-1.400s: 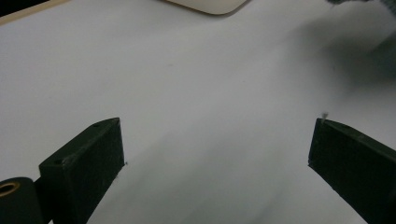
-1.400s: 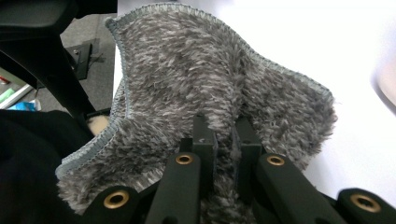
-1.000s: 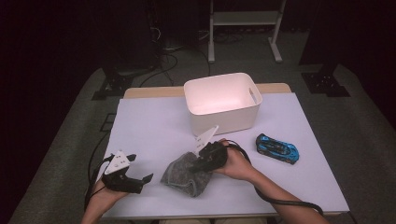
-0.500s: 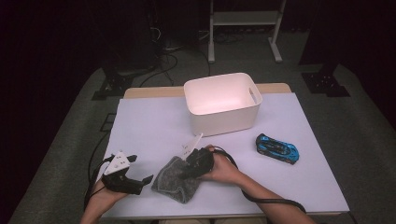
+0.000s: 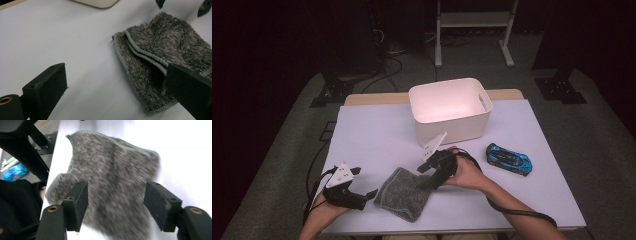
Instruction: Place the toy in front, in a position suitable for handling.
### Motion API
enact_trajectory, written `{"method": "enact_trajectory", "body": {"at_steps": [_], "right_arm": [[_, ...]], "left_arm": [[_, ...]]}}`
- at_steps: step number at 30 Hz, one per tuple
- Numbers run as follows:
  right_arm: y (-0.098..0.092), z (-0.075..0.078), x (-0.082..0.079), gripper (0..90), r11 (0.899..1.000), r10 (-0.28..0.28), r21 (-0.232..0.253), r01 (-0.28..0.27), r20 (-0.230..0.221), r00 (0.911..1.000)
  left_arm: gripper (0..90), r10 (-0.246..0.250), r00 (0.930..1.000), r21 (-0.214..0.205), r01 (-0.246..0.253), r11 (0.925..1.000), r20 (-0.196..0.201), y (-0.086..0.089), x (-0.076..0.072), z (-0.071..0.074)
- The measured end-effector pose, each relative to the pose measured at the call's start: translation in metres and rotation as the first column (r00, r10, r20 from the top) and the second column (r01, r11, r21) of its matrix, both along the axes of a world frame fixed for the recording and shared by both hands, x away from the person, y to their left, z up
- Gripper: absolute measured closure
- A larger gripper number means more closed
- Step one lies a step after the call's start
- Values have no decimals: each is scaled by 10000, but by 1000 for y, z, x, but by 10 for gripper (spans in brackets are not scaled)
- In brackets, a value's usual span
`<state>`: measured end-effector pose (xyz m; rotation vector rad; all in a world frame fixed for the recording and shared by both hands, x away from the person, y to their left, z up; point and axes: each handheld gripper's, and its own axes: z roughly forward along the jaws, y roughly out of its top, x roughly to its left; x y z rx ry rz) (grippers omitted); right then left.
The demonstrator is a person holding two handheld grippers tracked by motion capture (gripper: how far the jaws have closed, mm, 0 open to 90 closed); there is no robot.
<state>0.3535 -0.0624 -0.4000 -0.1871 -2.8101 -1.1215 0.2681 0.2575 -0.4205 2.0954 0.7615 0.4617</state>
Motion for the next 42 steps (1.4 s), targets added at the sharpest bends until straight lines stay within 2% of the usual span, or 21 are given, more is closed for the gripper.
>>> {"method": "enact_trajectory", "body": {"at_steps": [8,9,11,14,20,26,34,42], "right_arm": [[-45,20,6,305,9984,-555,-53,556,225,9982],[-45,20,6,305,9984,-555,-53,556,225,9982],[-64,24,8,294,9961,-864,-129,867,287,9959],[-82,27,10,274,9933,-1137,-145,1142,337,9929],[-113,27,12,255,9855,-1665,-252,1679,486,9848],[-138,25,14,237,9763,-2108,-418,2124,414,9767],[-164,20,16,220,9646,-2536,-632,2561,455,9662],[-188,11,14,206,9490,-3055,-707,3072,337,9516]], "left_arm": [[38,-171,9999,118,171,9998,-24,-5,0,-1],[38,-171,9999,118,171,9998,-24,-5,0,-1],[38,-211,9998,152,211,9997,-33,-6,0,-1],[38,-257,9996,147,258,9996,-76,-7,1,-2],[37,-262,9996,119,263,9996,-118,-9,1,-3],[37,-304,9994,130,306,9994,-141,-9,1,-3],[37,-321,9993,188,325,9993,-210,-10,2,-5],[37,-340,9991,214,345,9992,-233,-10,2,-7]]}}
